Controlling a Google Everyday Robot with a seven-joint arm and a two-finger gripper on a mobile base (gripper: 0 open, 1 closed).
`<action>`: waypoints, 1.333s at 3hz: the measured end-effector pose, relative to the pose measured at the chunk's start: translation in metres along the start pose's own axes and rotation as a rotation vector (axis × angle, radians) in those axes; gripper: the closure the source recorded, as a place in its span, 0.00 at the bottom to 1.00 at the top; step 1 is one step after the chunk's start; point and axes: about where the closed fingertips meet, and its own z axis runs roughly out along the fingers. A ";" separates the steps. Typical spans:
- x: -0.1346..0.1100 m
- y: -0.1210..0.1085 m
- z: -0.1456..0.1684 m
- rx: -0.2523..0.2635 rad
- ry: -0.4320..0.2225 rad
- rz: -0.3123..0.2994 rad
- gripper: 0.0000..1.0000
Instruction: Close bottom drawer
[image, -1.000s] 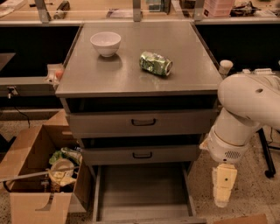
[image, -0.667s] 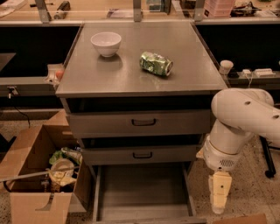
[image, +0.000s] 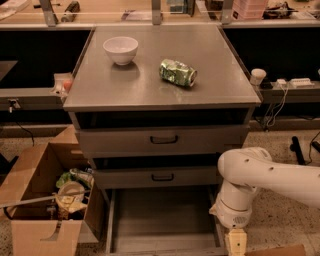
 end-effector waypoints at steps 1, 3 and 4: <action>-0.001 -0.005 0.016 0.009 -0.008 -0.006 0.00; -0.019 -0.053 0.145 0.014 -0.079 -0.109 0.00; -0.022 -0.049 0.166 -0.014 -0.098 -0.108 0.00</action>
Offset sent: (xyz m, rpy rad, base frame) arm 0.0080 0.0379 -0.1714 0.1146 -0.0490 0.0281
